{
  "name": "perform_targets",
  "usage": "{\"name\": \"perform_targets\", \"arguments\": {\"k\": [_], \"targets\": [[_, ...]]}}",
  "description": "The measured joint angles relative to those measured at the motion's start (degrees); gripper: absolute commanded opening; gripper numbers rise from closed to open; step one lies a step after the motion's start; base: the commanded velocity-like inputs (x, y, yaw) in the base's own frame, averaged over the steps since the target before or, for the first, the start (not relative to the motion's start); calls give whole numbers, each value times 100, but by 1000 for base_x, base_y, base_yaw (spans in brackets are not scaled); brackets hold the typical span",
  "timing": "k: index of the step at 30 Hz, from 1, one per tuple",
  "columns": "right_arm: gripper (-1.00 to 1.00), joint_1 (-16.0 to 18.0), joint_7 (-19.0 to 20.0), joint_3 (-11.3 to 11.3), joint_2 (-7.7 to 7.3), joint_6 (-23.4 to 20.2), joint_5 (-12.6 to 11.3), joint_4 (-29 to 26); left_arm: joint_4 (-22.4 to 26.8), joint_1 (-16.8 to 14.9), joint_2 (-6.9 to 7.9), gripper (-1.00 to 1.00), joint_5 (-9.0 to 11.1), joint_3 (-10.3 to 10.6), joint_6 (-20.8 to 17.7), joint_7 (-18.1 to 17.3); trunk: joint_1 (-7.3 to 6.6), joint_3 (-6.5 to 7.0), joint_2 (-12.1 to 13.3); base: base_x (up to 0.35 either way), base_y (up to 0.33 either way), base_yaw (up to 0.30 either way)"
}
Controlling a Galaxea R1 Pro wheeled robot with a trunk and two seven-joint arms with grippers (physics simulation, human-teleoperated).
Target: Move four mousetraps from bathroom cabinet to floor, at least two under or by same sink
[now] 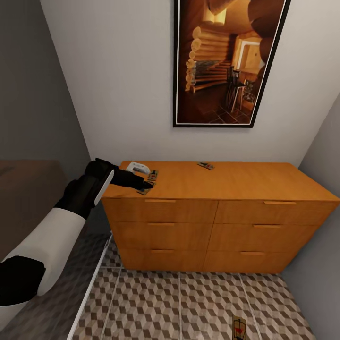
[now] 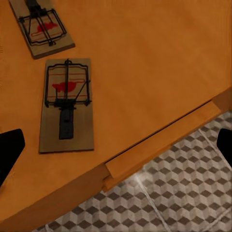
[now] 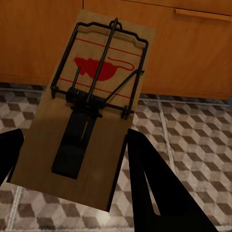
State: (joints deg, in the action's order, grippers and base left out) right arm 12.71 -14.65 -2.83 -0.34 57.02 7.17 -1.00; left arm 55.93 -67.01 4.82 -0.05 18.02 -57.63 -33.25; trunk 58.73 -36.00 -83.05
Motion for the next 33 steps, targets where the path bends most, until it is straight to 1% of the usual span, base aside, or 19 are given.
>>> {"name": "perform_targets", "arguments": {"k": [4, 10, 33], "targets": [[-100, 0, 0, 0, 0, 0, 0, 0, 117, 0, 102, 100, 2, -2, -3, -40, 0, 0, 0, 0, 0, 0], [-100, 0, 3, 0, 0, 0, 0, 0, 181, 0, 173, 100, 12, -2, -6, -53, 0, 0, 0, 0, 0, 0], [-100, 0, 0, 0, 0, 0, -1, 0, 187, 0, 190, 100, 12, 6, -6, -55, 0, 0, 0, 0, 0, 0]]}}
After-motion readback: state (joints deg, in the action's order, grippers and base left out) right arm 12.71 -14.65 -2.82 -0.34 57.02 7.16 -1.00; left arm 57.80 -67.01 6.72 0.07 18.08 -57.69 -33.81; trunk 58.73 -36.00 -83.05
